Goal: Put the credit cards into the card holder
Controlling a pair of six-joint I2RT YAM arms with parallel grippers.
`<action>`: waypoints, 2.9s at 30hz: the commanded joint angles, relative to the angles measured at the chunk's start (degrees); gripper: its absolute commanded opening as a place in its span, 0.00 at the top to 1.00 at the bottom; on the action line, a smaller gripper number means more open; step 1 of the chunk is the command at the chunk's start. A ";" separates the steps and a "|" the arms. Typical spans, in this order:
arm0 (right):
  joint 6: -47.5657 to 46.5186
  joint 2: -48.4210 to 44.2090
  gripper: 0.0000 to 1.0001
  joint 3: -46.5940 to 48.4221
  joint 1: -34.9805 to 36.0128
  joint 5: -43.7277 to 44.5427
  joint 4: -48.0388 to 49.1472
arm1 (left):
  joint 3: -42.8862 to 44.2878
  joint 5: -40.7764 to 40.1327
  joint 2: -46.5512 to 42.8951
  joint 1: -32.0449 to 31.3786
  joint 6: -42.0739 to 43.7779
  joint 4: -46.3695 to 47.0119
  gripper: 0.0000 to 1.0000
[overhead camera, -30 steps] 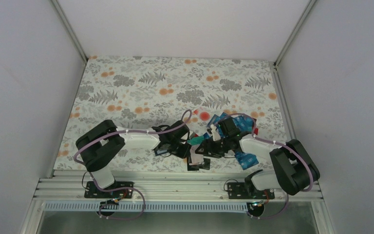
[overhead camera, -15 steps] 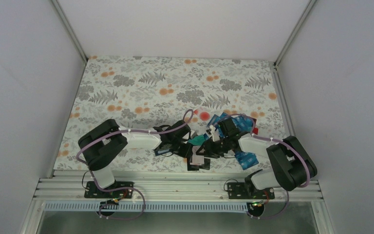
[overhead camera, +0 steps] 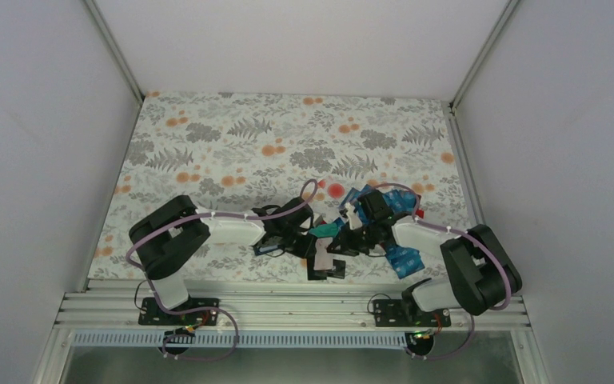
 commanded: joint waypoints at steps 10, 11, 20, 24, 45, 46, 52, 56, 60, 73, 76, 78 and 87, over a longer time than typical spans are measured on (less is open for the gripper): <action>-1.87 -8.51 0.96 8.12 -0.95 1.52 -11.06 | -1.05 -9.20 -13.81 -0.04 -2.38 -2.94 0.95; -2.01 -9.26 0.96 9.01 -1.33 0.95 -11.61 | -1.40 -9.34 -15.50 0.21 -2.60 -2.66 0.94; -3.78 -17.67 0.96 17.24 -5.38 -9.43 -9.01 | -6.04 -4.65 -35.21 6.14 -0.97 1.89 0.74; -4.34 -18.42 0.96 20.26 -7.29 -17.48 -5.45 | -9.27 4.40 -41.51 11.51 0.50 6.72 0.70; 3.94 -21.02 0.96 26.06 -7.71 -27.49 6.61 | -11.17 17.71 -44.63 12.46 0.38 20.95 0.74; 3.94 -21.03 0.96 26.00 -7.71 -27.58 6.68 | -11.08 18.04 -44.22 12.46 0.26 21.25 0.75; 4.21 -20.90 0.96 25.41 -7.64 -28.35 7.17 | -10.79 18.24 -42.51 12.45 -0.33 21.96 0.78; 3.66 -21.04 0.96 25.30 -7.57 -28.19 6.66 | -10.96 18.43 -42.55 12.46 -0.71 22.67 0.78; 3.51 -20.81 0.96 25.21 -7.67 -26.79 6.12 | -11.52 19.73 -43.16 12.46 -1.00 24.18 0.77; 3.71 -21.02 0.96 25.22 -7.60 -28.49 6.61 | -11.00 19.10 -43.18 12.46 -0.41 23.64 0.75; 3.60 -21.31 0.96 25.21 -7.62 -29.33 6.72 | -10.77 18.54 -42.86 12.41 -0.39 23.61 0.75; 3.58 -21.59 0.96 25.21 -7.60 -30.05 7.03 | -10.78 18.46 -42.48 12.46 -0.41 23.76 0.75; 2.56 -22.86 0.96 25.36 -7.44 -33.52 6.79 | -10.65 17.78 -41.52 12.47 -0.73 24.16 0.76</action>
